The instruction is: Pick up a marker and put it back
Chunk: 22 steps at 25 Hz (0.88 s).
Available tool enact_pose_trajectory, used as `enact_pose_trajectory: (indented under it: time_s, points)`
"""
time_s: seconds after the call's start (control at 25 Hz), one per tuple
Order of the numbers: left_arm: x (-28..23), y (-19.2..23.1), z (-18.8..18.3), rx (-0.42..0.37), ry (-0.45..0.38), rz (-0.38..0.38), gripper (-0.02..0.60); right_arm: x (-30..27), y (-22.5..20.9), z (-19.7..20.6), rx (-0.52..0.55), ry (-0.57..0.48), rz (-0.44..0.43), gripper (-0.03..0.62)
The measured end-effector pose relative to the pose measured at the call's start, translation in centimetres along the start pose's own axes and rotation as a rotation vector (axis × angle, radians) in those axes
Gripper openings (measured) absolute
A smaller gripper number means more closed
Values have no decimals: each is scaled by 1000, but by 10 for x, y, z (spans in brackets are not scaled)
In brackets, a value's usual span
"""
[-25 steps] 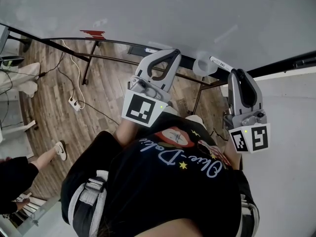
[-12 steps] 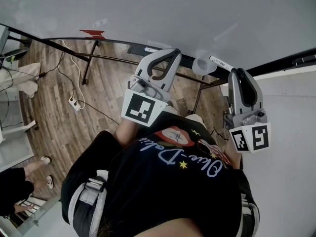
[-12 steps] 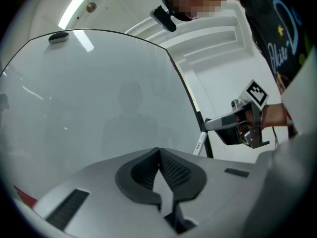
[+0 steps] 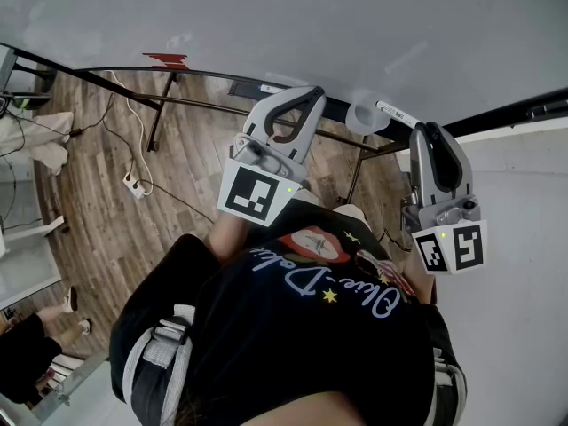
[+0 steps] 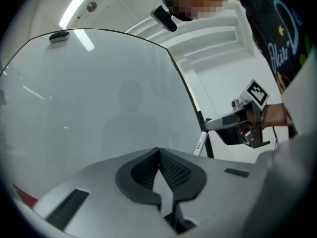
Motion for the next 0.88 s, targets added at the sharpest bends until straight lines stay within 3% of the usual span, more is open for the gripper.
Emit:
enact_pose_trajectory:
  time_s: [0.88]
  points:
    - [-3,1,0,2,2,3,5,-3,-1,-1,1,7,-14,74]
Point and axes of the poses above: the fingertips, and each gripper's own axes: x backward along the fingers, y to its left, z out of its underside, the point moved 1 cm from there along x, backward along the fingers, and after that the axes turned 4 degrees about y, right-handed, at the moved point
